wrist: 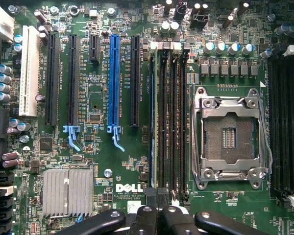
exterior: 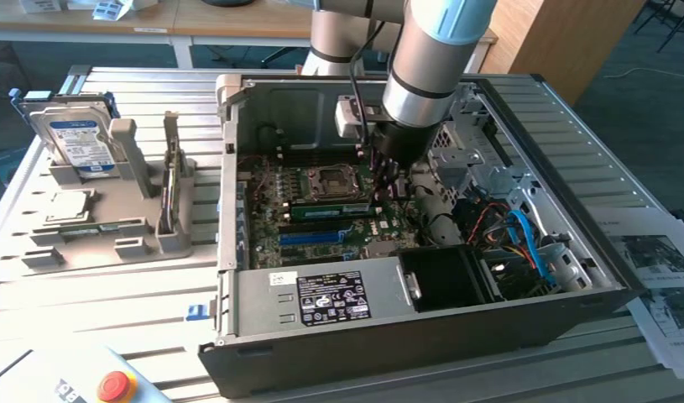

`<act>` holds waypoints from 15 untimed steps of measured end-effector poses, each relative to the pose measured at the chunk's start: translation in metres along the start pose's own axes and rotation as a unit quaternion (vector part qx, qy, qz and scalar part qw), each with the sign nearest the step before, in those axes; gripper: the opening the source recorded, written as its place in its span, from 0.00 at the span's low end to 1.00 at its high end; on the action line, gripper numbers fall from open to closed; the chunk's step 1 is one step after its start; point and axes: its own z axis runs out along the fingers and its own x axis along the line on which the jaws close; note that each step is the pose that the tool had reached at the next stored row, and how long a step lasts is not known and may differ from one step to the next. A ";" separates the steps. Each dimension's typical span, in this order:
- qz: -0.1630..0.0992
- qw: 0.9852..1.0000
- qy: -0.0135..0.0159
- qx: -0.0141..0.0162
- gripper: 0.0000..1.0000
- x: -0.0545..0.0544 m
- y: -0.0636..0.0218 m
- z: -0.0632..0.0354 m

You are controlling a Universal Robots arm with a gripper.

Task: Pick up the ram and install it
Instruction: 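Press down the ram until it locks into place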

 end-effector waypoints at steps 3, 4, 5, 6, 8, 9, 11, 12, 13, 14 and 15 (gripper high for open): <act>0.000 1.000 0.000 0.000 0.10 0.000 0.0000 0.0000; 0.000 1.000 0.000 0.000 0.10 0.000 0.0000 0.0001; 0.000 1.000 0.000 0.000 0.10 0.000 0.0000 0.0003; 0.000 1.000 0.000 0.000 0.10 0.000 0.0000 0.0005; 0.000 1.000 0.000 0.000 0.10 0.000 -0.0001 0.0008; 0.000 1.000 0.000 0.000 0.10 0.000 -0.0001 0.0010; 0.000 1.000 0.000 0.000 0.10 0.000 -0.0001 0.0014; 0.000 1.000 0.000 0.000 0.10 0.000 -0.0001 0.0016; 0.000 1.000 0.000 0.000 0.10 0.000 -0.0001 0.0016; 0.000 1.000 0.000 0.000 0.10 0.000 -0.0001 0.0017; 0.000 1.000 0.000 0.000 0.10 0.000 -0.0001 0.0017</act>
